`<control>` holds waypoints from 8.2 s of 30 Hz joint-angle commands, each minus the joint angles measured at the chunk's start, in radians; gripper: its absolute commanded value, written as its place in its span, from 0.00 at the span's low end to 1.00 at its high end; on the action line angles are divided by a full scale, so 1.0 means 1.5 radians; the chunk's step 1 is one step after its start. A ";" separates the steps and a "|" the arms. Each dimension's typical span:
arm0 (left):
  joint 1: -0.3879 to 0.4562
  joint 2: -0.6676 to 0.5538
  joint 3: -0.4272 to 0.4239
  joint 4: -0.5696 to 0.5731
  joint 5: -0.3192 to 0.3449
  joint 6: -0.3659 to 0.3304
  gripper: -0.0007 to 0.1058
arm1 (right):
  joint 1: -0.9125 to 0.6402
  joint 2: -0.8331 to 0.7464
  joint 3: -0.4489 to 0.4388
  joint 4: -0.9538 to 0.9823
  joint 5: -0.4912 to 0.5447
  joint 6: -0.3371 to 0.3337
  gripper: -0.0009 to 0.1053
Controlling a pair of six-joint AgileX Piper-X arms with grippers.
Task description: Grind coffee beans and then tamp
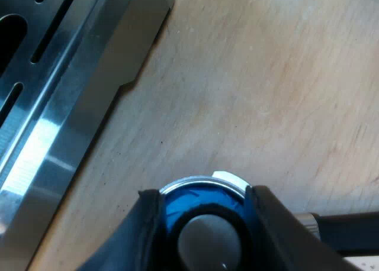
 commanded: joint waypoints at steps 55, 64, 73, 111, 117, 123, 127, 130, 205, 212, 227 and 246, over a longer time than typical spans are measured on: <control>0.156 -0.326 0.014 0.161 -0.011 -0.022 0.01 | -0.002 -0.002 0.000 -0.147 -0.022 -0.124 0.65; 0.225 -0.326 0.023 0.178 -0.011 -0.021 0.01 | -0.002 -0.002 0.000 -0.156 -0.025 -0.141 0.65; 0.274 -0.326 0.130 0.126 0.027 -0.021 0.01 | -0.002 -0.002 0.000 -0.156 -0.025 -0.141 0.65; 0.274 -0.212 0.270 -0.093 0.028 -0.021 0.01 | -0.002 -0.002 0.000 -0.154 -0.025 -0.141 0.65; 0.274 -0.212 0.270 -0.096 0.028 -0.021 0.01 | -0.002 -0.002 0.000 -0.154 -0.025 -0.141 0.65; 0.274 -0.212 0.270 -0.096 0.012 -0.021 0.01 | -0.002 -0.002 0.000 -0.154 -0.025 -0.141 0.65; 0.274 -0.212 0.270 -0.096 0.012 -0.021 0.01 | -0.002 -0.002 0.000 -0.154 -0.025 -0.141 0.65; 0.274 -0.212 0.270 -0.091 0.012 -0.021 0.01 | -0.002 -0.002 0.000 -0.154 -0.025 -0.141 0.65; 0.296 -0.515 -0.040 0.199 0.043 -0.061 0.69 | -0.361 0.138 -0.277 -0.014 -0.246 -0.176 0.65; 0.416 -0.515 -0.040 0.197 0.061 -0.061 0.69 | -0.456 0.138 -0.277 0.042 -0.249 -0.197 0.65; 0.530 -0.515 -0.040 0.218 0.062 -0.077 0.69 | -0.677 0.060 -0.272 0.128 -0.251 -0.283 0.65; 0.530 -0.676 -0.040 0.250 0.064 -0.077 0.69 | -0.908 -0.140 -0.270 0.172 -0.444 -0.403 0.65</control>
